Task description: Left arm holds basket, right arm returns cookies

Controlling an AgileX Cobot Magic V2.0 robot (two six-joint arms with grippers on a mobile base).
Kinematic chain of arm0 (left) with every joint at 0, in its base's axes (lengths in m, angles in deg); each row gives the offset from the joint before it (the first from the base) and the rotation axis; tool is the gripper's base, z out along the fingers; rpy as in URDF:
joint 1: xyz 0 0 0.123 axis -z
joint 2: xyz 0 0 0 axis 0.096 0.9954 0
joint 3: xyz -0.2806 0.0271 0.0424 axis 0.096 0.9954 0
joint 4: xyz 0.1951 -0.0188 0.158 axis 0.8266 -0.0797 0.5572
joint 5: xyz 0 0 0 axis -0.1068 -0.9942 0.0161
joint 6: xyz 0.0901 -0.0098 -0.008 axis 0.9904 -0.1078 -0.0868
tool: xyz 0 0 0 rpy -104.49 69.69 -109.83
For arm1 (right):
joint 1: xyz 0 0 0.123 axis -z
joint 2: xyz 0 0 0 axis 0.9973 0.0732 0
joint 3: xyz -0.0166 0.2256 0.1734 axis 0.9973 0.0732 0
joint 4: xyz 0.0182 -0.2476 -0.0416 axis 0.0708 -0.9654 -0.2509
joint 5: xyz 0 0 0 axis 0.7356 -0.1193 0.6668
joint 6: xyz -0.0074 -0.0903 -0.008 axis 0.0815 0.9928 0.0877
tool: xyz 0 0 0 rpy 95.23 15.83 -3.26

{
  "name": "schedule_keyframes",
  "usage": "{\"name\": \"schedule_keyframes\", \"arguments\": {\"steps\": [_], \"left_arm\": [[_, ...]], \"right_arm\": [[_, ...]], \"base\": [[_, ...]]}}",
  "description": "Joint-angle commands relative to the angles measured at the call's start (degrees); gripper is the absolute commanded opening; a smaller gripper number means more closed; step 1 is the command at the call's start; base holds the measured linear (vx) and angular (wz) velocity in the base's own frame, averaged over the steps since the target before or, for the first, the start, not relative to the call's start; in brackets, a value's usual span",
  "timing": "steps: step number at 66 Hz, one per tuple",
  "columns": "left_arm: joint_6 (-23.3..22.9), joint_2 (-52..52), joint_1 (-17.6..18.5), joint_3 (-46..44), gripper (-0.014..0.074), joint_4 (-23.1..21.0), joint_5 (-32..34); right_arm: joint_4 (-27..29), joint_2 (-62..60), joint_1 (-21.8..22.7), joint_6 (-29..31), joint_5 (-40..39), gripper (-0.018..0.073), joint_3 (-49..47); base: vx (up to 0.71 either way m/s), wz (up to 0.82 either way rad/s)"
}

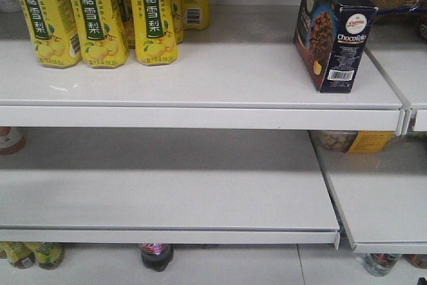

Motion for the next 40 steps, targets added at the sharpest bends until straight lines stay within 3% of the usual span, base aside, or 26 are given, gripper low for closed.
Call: {"name": "schedule_keyframes", "arguments": {"steps": [1, 24, 40], "left_arm": [[1.4, -1.01, -0.06, -1.85, -0.0003, 1.17, 5.43], [1.4, -1.01, -0.06, -1.85, -0.0003, 1.17, 5.43], [1.4, -1.01, -0.06, -1.85, -0.0003, 1.17, 5.43]], "right_arm": [[0.08, -0.34, 0.43, 0.87, -5.87, -0.0009, 0.61], [1.51, -7.97, 0.43, 0.75, -8.12, -0.0009, 7.65], [1.45, -15.57, 1.49, 0.75, 2.34, -0.0007, 7.65]], "base": [[0.0, 0.0], [0.0, 0.0], [0.0, 0.0]]}}
